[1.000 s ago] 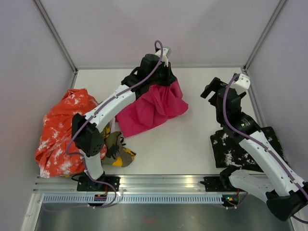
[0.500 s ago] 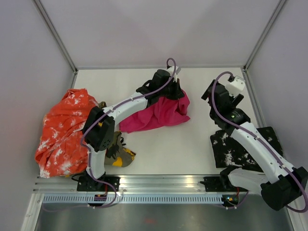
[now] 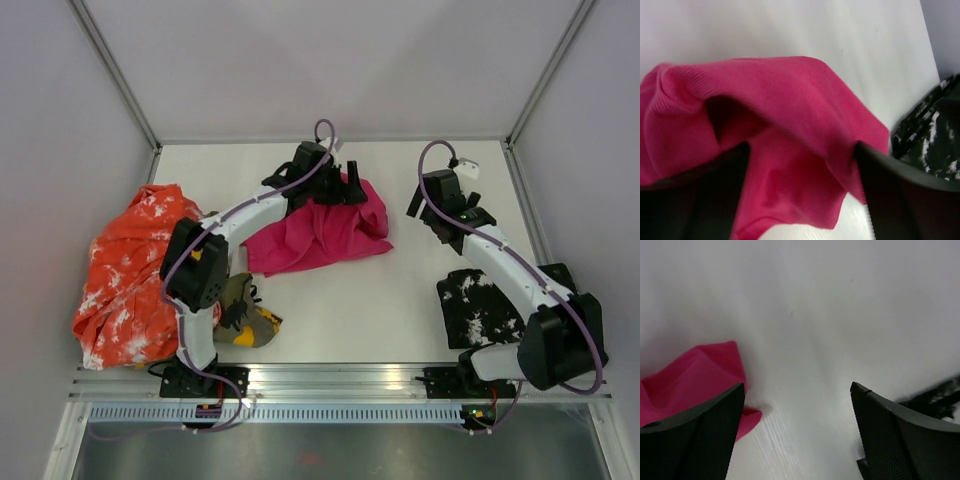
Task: Fold and stack the trousers
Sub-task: Move the trousers to the center of the board, then flatten the trousers out
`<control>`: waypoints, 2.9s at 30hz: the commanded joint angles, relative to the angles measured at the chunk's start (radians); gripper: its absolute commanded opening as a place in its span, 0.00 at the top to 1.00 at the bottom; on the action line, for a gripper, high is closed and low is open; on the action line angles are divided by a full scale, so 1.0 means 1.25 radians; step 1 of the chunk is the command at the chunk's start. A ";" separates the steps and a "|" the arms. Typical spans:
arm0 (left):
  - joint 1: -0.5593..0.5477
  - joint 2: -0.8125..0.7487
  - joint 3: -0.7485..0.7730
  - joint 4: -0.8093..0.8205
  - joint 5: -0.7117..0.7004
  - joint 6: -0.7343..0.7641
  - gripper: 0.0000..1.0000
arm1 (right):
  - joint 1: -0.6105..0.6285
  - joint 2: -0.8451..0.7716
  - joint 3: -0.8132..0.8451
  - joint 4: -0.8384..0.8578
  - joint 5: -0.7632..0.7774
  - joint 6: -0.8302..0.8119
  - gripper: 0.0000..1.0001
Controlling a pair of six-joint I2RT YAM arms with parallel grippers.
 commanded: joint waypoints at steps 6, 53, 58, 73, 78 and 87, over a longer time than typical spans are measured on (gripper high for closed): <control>0.109 -0.297 -0.024 -0.183 -0.104 0.024 0.00 | 0.072 0.085 0.085 0.144 -0.268 -0.152 0.08; 0.617 -0.268 -0.419 -0.329 -0.436 -0.424 0.42 | 0.501 0.718 0.605 0.211 -0.171 -0.038 0.11; 0.621 -0.323 -0.462 -0.319 -0.461 -0.427 0.41 | 0.509 0.786 0.704 0.173 -0.168 -0.071 0.11; 0.619 -0.440 -0.324 -0.251 -0.252 -0.154 0.05 | 0.531 0.891 0.764 0.055 -0.122 -0.145 0.84; 0.616 -0.452 -0.298 -0.243 -0.148 -0.118 0.00 | 0.518 0.743 0.697 0.032 -0.107 -0.168 1.00; 0.572 -0.484 -0.244 -0.231 -0.088 -0.078 0.00 | 0.409 0.415 0.601 0.080 -0.136 -0.113 1.00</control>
